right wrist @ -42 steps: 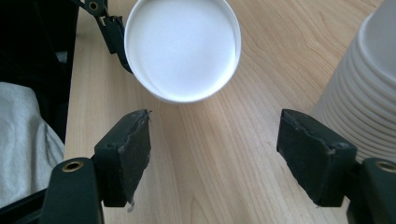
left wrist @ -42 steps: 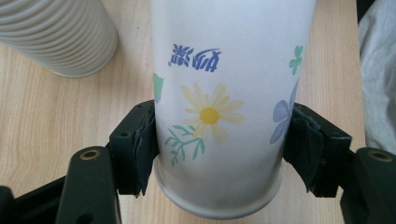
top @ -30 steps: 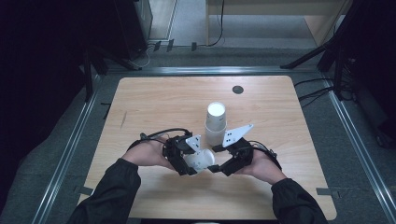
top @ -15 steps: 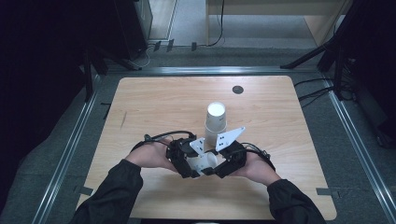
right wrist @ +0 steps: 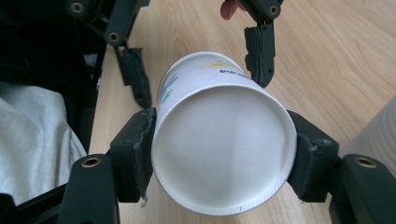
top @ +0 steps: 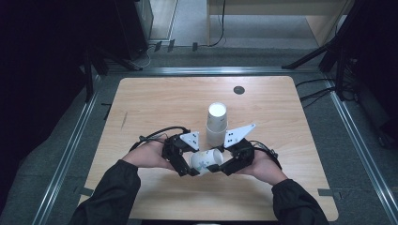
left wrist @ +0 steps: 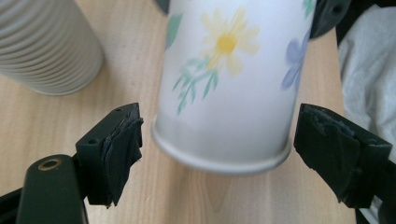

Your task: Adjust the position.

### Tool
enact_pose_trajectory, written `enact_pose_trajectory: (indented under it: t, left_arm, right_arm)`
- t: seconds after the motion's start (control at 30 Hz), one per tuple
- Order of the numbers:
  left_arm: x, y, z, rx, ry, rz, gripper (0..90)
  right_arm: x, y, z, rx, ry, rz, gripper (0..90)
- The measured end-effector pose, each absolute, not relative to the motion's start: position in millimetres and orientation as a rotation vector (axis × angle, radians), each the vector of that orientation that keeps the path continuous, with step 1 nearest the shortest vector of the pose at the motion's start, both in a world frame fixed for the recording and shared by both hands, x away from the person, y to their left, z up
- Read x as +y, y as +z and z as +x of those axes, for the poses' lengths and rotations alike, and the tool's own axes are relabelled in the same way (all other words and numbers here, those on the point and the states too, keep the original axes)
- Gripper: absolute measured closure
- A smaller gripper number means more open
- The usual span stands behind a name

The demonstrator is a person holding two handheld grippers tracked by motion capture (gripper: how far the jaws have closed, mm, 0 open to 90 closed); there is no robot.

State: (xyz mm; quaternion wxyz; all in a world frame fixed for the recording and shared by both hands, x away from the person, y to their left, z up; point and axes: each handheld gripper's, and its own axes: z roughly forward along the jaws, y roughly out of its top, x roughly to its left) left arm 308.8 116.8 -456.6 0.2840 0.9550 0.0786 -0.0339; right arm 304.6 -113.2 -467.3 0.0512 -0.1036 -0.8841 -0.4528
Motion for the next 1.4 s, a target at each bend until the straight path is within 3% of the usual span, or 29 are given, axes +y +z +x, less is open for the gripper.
enact_pose_trajectory:
  t: [0.73,1.4]
  left_arm:
    - [138,-466,304,0.349,-0.089,2.342,12.9]
    - [124,-467,297,0.290,-0.072,2.245,14.2]
  right_arm:
    - [-133,-453,313,-2.604,-1.486,-0.339,34.6]
    - [-123,-453,315,-2.521,-1.496,-0.325,34.6]
